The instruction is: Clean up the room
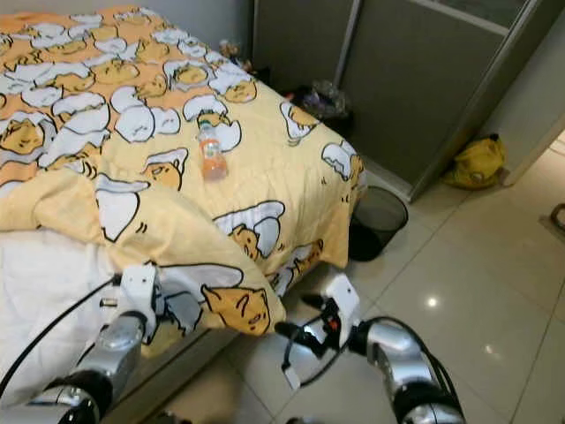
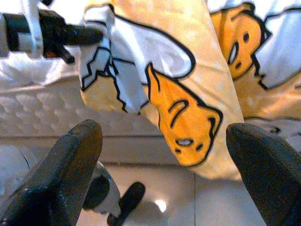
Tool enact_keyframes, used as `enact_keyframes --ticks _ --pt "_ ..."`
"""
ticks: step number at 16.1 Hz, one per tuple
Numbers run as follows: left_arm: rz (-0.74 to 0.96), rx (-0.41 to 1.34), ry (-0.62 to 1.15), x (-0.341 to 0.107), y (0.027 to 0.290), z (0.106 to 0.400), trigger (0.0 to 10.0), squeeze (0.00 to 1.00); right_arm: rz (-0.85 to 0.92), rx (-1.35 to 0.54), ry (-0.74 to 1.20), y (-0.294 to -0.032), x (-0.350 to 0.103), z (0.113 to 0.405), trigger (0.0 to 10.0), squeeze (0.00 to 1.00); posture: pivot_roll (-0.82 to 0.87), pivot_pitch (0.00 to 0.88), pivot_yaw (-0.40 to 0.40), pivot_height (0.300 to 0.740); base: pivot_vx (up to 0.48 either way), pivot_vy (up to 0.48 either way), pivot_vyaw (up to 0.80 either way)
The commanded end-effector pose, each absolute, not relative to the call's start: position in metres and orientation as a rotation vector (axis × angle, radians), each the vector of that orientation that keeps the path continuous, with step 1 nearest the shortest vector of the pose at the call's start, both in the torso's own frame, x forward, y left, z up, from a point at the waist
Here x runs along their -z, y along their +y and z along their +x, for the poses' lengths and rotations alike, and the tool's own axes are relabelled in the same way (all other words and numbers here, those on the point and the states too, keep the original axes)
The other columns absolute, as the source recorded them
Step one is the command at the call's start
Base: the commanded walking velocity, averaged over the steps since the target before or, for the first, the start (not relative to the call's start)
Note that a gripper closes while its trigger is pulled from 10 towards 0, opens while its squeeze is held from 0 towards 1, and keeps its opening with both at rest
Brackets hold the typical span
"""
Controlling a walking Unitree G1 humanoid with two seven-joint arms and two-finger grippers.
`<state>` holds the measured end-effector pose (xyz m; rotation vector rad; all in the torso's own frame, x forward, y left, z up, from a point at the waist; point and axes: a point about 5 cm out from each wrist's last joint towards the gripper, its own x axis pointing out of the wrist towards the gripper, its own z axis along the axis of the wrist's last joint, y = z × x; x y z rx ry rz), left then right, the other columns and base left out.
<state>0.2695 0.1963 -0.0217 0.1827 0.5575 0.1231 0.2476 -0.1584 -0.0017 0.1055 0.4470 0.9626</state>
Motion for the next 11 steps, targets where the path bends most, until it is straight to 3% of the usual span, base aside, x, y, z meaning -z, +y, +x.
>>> enact_keyframes --ticks 1,4,11 --pt "0.174 -0.125 0.544 0.021 0.196 0.269 10.0 0.00 0.111 -0.973 0.416 -0.150 -0.006 0.252 10.0 0.00 -0.03 0.002 -0.060 0.740 0.000 0.000 0.00" --pt "0.195 -0.134 0.544 0.022 0.195 0.269 10.0 0.00 0.109 -1.002 0.359 -0.121 -0.033 0.256 10.0 0.00 -0.04 0.008 -0.061 0.740 -0.394 0.000 0.00" --pt "0.210 -0.129 0.547 0.024 0.192 0.267 10.0 0.00 0.107 -1.001 0.358 -0.120 -0.060 0.249 10.0 0.00 -0.04 0.015 -0.067 0.740 -0.466 0.000 0.00"
